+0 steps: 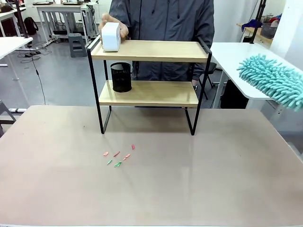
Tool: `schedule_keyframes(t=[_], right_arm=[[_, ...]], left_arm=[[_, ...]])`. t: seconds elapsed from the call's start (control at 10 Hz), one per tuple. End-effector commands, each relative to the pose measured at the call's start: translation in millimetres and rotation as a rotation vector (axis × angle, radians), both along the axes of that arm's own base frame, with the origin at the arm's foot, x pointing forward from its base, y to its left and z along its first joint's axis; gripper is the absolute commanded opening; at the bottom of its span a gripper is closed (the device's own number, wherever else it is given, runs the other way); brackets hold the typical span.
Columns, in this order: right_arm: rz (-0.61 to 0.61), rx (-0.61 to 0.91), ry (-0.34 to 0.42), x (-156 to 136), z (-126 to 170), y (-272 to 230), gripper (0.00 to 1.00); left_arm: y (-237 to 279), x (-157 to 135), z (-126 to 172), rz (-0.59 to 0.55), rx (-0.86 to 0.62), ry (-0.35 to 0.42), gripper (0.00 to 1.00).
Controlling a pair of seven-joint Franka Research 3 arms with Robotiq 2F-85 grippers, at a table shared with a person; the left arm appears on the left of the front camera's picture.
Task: Clean the shelf.
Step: Hand the Duster back to the human.
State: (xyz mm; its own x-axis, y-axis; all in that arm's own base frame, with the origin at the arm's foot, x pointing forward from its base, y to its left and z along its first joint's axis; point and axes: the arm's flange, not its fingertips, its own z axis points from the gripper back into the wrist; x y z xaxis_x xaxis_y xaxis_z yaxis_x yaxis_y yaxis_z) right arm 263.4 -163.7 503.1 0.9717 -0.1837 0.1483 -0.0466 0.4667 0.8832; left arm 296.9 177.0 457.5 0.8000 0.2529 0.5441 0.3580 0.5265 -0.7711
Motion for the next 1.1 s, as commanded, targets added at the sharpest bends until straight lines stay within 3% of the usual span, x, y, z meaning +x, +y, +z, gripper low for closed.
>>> schedule_keyframes(t=[0.0, 0.9, 1.0], right_arm=[[0.014, -0.001, -0.01, 1, 3, -2, 0.13], [0.0, 0.0, 0.001, 0, 0, 0, 0.13], [-0.092, -0.055, -0.062, 6, 21, 3, 0.13]], left_arm=[[-2, 0, -1, -0.002, -0.01, -0.026, 1.0], [0, 0, 0, 0.0, -0.001, 0.0, 1.0], [-1, -11, 38, -0.104, -0.052, -0.115, 1.0]])
